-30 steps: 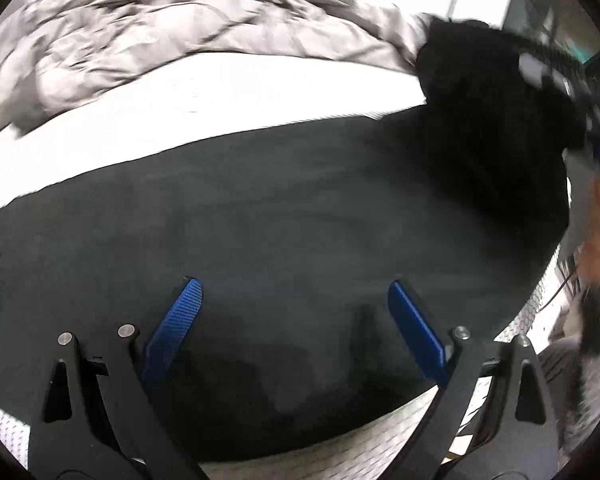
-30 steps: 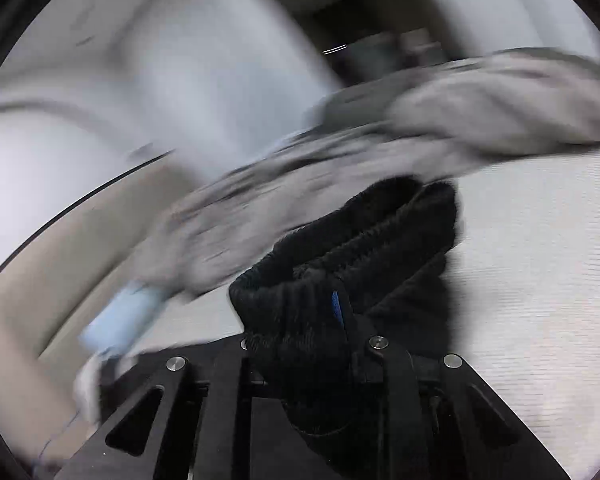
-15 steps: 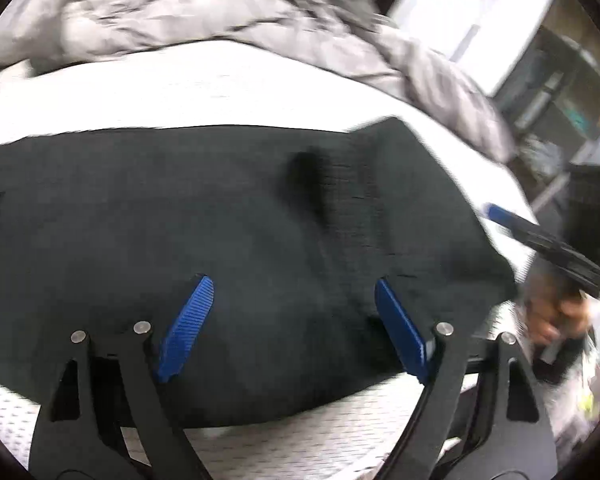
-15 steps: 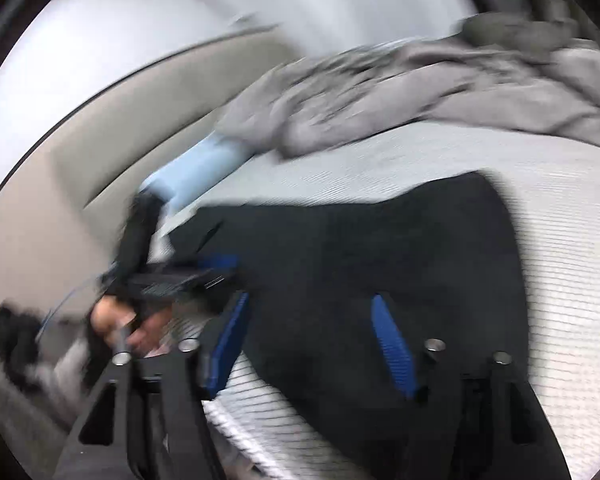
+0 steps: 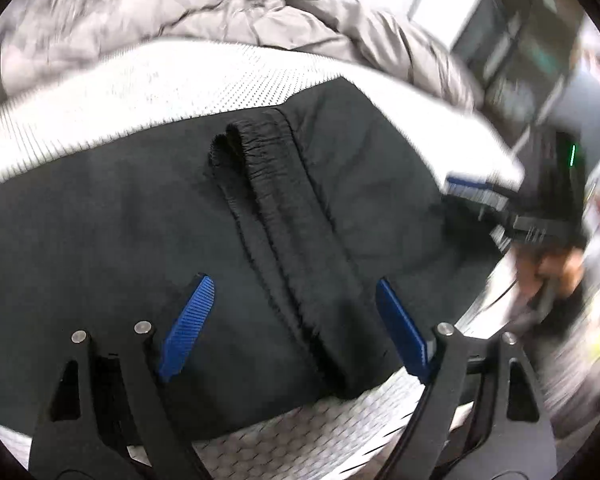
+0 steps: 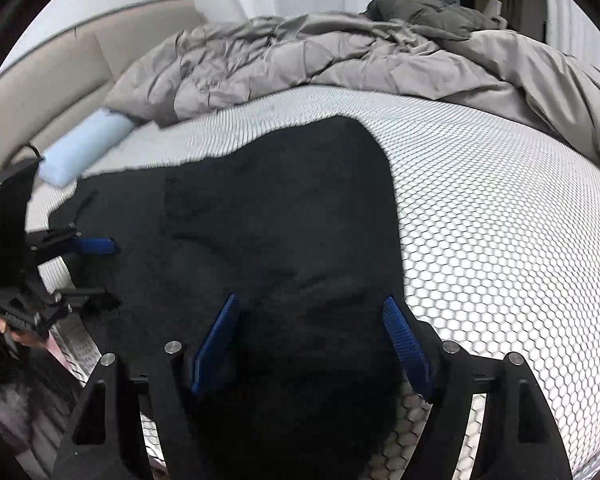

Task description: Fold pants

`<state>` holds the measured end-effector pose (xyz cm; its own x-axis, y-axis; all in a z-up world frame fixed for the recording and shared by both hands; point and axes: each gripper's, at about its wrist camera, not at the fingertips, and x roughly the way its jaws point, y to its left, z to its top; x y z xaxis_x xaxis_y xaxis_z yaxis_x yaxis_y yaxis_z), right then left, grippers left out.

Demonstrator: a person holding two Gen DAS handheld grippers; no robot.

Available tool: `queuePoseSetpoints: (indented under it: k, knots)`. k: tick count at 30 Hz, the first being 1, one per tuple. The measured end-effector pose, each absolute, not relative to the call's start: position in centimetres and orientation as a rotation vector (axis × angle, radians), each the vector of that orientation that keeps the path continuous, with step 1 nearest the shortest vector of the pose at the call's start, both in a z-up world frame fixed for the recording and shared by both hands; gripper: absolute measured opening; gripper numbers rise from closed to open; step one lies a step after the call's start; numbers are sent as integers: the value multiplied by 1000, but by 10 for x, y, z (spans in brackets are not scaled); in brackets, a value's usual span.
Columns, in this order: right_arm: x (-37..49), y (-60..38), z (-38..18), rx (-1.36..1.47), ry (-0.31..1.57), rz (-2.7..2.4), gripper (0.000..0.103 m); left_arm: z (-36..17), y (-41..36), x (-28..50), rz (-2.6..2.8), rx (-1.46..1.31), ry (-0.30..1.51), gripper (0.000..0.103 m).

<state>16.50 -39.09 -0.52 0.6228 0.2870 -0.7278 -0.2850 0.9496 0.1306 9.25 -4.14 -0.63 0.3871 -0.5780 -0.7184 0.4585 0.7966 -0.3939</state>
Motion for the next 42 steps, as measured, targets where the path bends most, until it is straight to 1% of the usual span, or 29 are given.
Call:
queuePoseSetpoints:
  k: [2,9,11,12,13,14,15,16,17,18,23,27,30,33,36,39,41,42]
  knots:
    - [165,-396,-7,38,841,312,77,-20,-41,113,-664,-225,1045,80]
    - [172,-408,-13,141,875,294,77,-34,-64,150,-679,-294,1097,80]
    - [175,-404,-18,149,893,304,77,-33,-68,155,-658,-315,1082,67]
    - [176,-400,-20,138,900,301,77,-33,-69,156,-643,-320,1070,50]
    - [177,-396,-22,115,905,292,77,-31,-67,156,-630,-338,1051,42]
    - [177,-394,-24,100,908,285,78,-30,-69,158,-627,-351,1038,37]
    - [178,-392,-25,88,912,282,80,-27,-67,156,-623,-363,1010,30]
    - [179,-389,-26,74,914,277,82,-24,-67,156,-625,-363,992,25]
    - [179,-387,-27,64,913,270,82,-19,-66,154,-631,-355,971,22]
    - [180,-384,-27,55,911,264,83,-14,-64,152,-629,-343,957,10]
    - [181,-375,-20,65,883,250,84,7,-34,151,-598,-361,886,8]
    - [182,-367,-5,110,819,291,84,22,11,156,-536,-426,832,7]
    - [185,-356,0,109,808,329,84,25,56,162,-459,-475,811,4]
    - [187,-345,-7,56,838,344,83,6,84,166,-324,-428,867,4]
    - [188,-345,-20,4,902,329,84,-15,91,169,-276,-376,956,4]
    - [181,-361,-25,59,949,362,83,-4,96,161,-276,-366,921,4]
    - [175,-376,-24,122,969,406,84,14,95,147,-326,-364,858,7]
    - [171,-383,-23,154,975,439,84,20,92,143,-344,-360,841,14]
